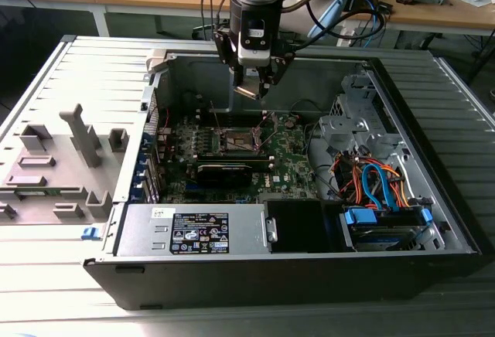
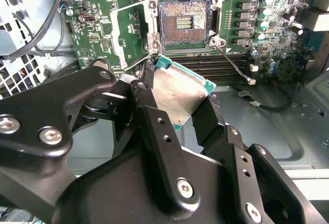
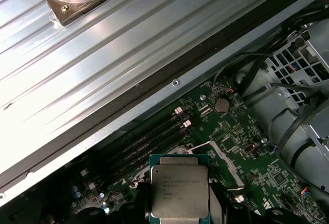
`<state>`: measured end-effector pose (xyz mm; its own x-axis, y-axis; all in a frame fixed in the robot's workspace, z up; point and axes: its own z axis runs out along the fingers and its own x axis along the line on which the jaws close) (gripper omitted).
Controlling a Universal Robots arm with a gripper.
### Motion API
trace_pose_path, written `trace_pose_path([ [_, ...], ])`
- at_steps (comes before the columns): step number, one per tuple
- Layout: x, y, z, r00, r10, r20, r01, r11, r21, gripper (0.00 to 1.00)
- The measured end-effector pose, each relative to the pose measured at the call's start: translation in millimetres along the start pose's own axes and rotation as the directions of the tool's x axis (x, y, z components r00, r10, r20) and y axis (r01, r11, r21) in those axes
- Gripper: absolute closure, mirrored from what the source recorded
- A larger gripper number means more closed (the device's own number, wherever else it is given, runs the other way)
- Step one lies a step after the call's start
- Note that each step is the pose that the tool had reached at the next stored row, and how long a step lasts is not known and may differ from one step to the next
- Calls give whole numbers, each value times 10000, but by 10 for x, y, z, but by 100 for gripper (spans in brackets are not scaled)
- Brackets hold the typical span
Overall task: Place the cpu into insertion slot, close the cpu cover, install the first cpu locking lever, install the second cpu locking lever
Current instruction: 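Place the cpu into insertion slot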
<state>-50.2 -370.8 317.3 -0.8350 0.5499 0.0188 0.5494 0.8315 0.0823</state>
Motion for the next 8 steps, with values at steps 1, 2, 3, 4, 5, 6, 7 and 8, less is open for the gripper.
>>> trace_pose_path([
  [1,0,0,0,10000,5,1,-5,10000,0,46],
  [2,0,0,0,10000,8,1,-8,10000,-1,46],
  [3,0,0,1,10000,40,3,-40,10000,-1,46],
  [4,0,0,1,10000,64,5,-64,10000,-2,46],
  [5,0,0,2,10000,97,8,-97,10000,-2,46],
  [6,0,0,2,9999,134,11,-134,9999,-3,46],
  [7,0,0,3,9999,153,13,-153,9999,-4,46],
  [8,0,0,3,9999,160,13,-160,9999,-4,46],
])
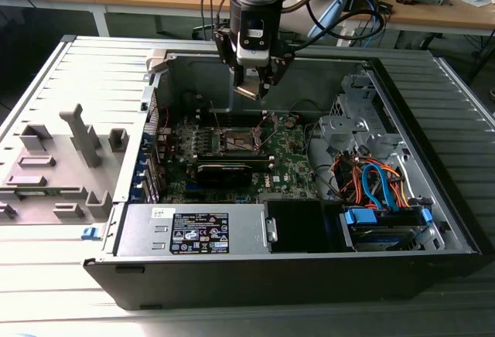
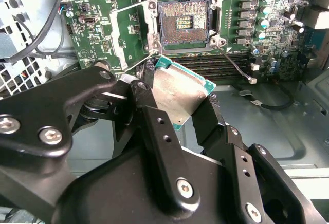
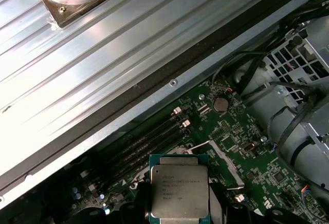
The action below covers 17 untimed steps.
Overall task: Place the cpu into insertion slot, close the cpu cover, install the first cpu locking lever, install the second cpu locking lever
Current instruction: 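Place the cpu into insertion slot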
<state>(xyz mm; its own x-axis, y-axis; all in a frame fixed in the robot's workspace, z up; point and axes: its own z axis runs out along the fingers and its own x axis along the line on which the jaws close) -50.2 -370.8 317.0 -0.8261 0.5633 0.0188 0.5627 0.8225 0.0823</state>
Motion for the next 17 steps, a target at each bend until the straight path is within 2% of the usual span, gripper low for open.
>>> trace_pose_path([
  [17,0,0,2,10000,93,8,-93,10000,-1,46],
])
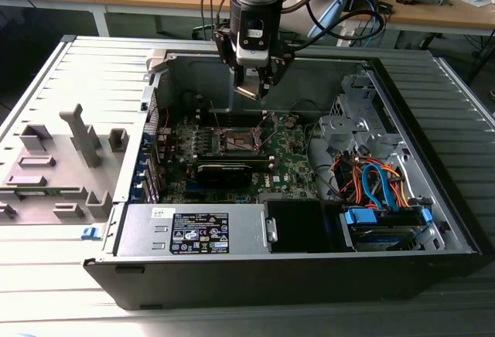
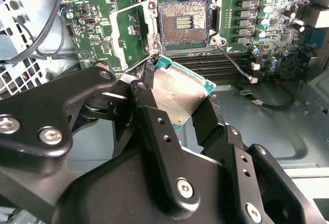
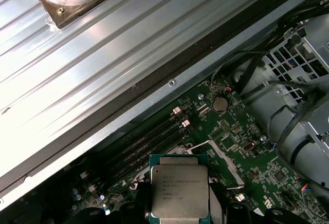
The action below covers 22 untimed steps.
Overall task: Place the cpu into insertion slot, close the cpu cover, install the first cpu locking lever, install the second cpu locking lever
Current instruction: 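Place the cpu into insertion slot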
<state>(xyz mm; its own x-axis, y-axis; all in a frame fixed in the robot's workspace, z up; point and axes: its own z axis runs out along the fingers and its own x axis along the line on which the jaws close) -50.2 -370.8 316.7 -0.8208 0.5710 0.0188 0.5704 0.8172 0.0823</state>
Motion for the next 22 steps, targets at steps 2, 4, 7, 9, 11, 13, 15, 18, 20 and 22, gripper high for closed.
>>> trace_pose_path([
  [2,0,0,0,10000,10,1,-10,10000,0,46],
  [4,0,0,0,10000,18,1,-18,10000,0,46],
  [7,0,0,1,10000,34,2,-34,10000,-1,46],
  [9,0,0,1,10000,43,3,-43,10000,-1,46],
  [11,0,0,1,10000,59,5,-59,10000,-1,46],
  [13,0,0,1,10000,69,6,-69,10000,-1,46],
  [15,0,0,1,10000,77,6,-77,10000,-1,46],
  [18,0,0,2,10000,88,7,-88,10000,-2,46],
  [20,0,0,2,9999,102,8,-102,9999,-2,46],
  [22,0,0,2,9999,121,9,-121,9999,-3,46],
])
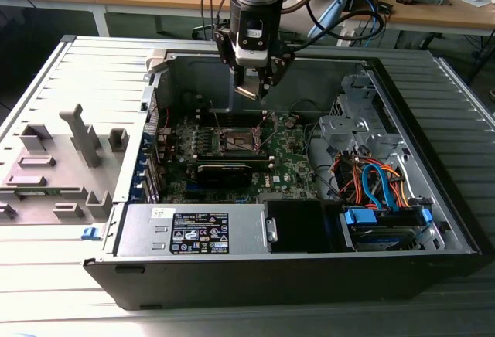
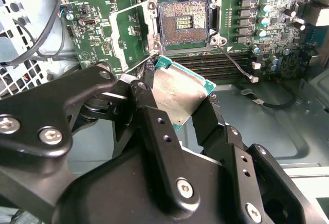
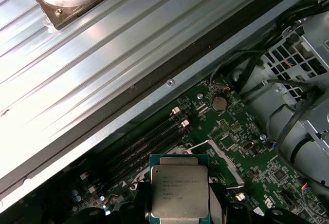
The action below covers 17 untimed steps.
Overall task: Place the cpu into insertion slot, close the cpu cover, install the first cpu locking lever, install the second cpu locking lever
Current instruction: 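Place the cpu into insertion slot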
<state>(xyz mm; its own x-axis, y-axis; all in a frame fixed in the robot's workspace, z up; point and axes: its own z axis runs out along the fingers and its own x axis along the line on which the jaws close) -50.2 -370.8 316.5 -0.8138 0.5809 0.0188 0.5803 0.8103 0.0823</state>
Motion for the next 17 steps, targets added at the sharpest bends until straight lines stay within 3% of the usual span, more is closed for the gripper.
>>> trace_pose_path([
  [17,0,0,1,10000,84,8,-84,10000,-2,46],
])
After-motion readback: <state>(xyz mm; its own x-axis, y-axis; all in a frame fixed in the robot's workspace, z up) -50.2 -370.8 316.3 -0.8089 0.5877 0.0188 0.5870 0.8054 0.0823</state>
